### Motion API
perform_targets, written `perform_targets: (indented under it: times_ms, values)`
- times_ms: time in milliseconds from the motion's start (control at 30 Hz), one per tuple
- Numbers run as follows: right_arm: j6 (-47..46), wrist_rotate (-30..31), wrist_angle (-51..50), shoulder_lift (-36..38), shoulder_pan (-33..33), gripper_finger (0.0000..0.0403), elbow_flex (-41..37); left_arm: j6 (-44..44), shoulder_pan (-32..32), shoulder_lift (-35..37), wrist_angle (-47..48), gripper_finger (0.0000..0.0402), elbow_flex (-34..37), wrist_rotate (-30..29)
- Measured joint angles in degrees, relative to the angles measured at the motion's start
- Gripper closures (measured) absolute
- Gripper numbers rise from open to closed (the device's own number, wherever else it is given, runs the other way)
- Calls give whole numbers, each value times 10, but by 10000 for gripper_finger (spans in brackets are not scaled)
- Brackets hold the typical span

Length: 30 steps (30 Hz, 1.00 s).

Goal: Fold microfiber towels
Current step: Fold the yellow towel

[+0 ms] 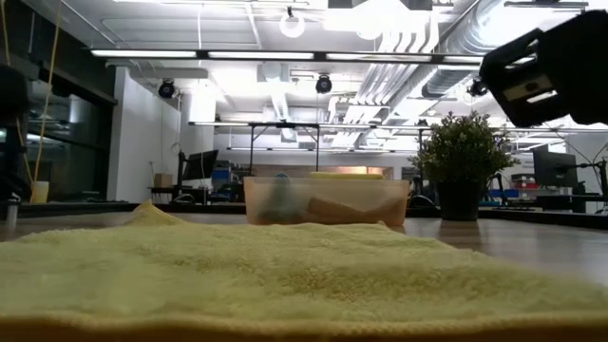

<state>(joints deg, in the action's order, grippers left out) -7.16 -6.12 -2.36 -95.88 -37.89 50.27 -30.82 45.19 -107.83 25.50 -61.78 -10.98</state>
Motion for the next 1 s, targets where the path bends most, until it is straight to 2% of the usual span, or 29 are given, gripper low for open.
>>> perform_targets:
  times_ms: [267, 400, 633, 800, 1000]
  values:
    - [-79, 88, -20, -115, -12, 176, 106, 45, 4, 0, 2, 401, 0, 15]
    - [-119, 96, -85, -174, -12, 176, 177, 85, 4, 0, -4, 401, 0, 15]
    - [-123, 113, -180, -241, -22, 176, 284, 96, 15, -1, -2, 401, 0, 10]
    - [-136, 142, -218, -251, -29, 176, 301, 99, 26, -1, 0, 401, 0, -5]
    - [-138, 140, -234, -249, -32, 177, 301, 111, 26, -1, -1, 401, 1, -9]
